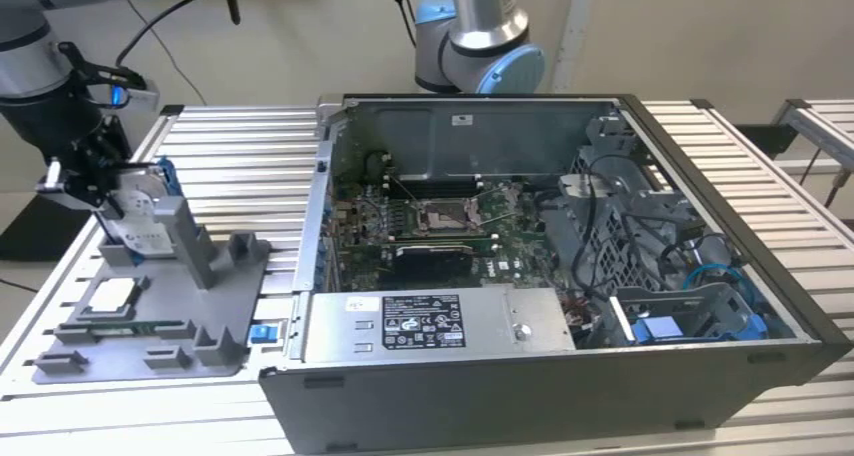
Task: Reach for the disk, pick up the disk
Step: 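Pick up the disk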
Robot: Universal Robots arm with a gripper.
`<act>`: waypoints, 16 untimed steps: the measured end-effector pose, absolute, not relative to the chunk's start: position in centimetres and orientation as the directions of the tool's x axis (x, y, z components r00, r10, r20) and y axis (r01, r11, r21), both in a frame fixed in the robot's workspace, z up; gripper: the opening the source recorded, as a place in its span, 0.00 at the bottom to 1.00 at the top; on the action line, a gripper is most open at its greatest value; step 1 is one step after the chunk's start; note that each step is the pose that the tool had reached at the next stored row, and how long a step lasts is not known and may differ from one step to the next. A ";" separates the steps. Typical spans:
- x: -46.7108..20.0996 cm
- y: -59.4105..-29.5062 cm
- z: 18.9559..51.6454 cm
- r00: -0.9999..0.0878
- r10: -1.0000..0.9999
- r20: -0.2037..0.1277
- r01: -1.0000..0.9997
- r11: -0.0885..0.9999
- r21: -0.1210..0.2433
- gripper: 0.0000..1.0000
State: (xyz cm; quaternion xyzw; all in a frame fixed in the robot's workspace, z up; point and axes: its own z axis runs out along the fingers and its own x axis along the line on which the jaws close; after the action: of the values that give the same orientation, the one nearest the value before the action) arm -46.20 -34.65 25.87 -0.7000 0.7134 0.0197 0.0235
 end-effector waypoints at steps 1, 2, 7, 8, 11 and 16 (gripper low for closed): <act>-46.2 -34.6 25.9 -0.019 -0.998 -0.061 -1.000 0.019 -0.005 0.00; -46.2 -34.6 25.9 -0.019 -0.998 -0.061 -1.000 0.019 -0.005 0.00; -46.2 -34.6 25.9 -0.019 -0.998 -0.061 -1.000 0.019 -0.005 0.00; -46.2 -34.6 25.9 -0.019 -0.998 -0.061 -1.000 0.019 -0.004 0.00; -46.2 -34.6 25.9 -0.019 -0.998 -0.061 -1.000 0.019 -0.004 0.00; -46.2 -34.6 25.8 -0.019 -0.998 -0.061 -1.000 0.019 -0.004 0.00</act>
State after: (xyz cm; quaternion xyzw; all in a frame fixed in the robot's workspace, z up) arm -46.21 -34.65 25.85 -0.7001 0.7134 0.0198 0.0233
